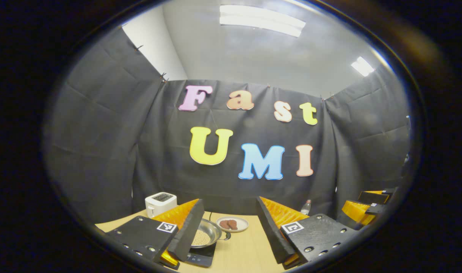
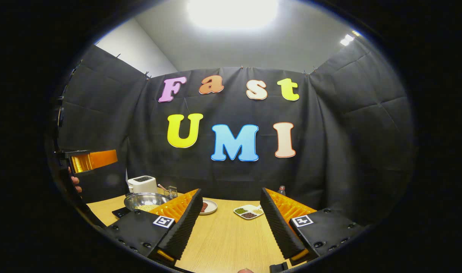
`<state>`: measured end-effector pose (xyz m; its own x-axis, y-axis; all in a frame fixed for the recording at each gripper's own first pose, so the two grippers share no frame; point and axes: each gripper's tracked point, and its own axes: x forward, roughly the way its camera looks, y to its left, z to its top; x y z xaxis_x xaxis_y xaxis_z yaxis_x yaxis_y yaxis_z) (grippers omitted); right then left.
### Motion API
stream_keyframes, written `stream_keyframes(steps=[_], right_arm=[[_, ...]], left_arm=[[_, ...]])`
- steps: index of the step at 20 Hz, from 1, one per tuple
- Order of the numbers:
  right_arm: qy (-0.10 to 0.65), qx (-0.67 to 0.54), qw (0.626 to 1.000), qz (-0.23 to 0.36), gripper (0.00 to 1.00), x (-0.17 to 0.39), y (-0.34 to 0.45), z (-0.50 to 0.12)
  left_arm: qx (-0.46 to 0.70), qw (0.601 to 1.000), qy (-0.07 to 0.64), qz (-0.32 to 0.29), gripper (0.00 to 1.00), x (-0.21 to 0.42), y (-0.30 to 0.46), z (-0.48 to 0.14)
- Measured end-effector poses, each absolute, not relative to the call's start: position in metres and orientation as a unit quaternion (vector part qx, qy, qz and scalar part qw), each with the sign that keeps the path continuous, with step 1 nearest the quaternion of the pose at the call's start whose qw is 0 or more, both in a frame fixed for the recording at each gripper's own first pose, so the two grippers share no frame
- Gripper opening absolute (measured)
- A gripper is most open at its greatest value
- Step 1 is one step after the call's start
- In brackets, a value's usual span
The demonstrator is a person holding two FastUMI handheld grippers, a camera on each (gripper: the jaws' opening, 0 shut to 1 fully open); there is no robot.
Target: First push the handle of the pot to place it horizontally, then grasp the pot with both hands and set it on the induction cooktop.
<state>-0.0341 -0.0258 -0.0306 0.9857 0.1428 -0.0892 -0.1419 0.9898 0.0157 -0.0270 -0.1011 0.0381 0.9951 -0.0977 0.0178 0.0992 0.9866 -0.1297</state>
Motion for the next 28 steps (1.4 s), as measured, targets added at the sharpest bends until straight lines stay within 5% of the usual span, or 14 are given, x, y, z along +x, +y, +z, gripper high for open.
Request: stream_keyframes(steps=[5,9,12,28], right_arm=[[0.045,0.03,0.996,0.065,0.92,-0.05,-0.025,-0.024],[0.043,0.033,0.997,0.063,0.92,-0.054,-0.02,-0.022],[0.047,0.028,0.996,0.067,0.96,-0.056,-0.015,-0.025],[0.049,0.013,0.998,0.049,0.92,-0.039,-0.018,-0.025]], left_arm=[[-0.055,0.997,-0.003,-0.049,0.87,-0.059,-0.095,0.043],[-0.051,0.998,0.0,-0.044,0.82,-0.076,-0.083,0.041],[-0.051,0.998,-0.001,-0.037,0.87,-0.076,-0.075,0.04],[-0.025,0.998,0.006,-0.058,0.84,-0.059,-0.084,0.027]])
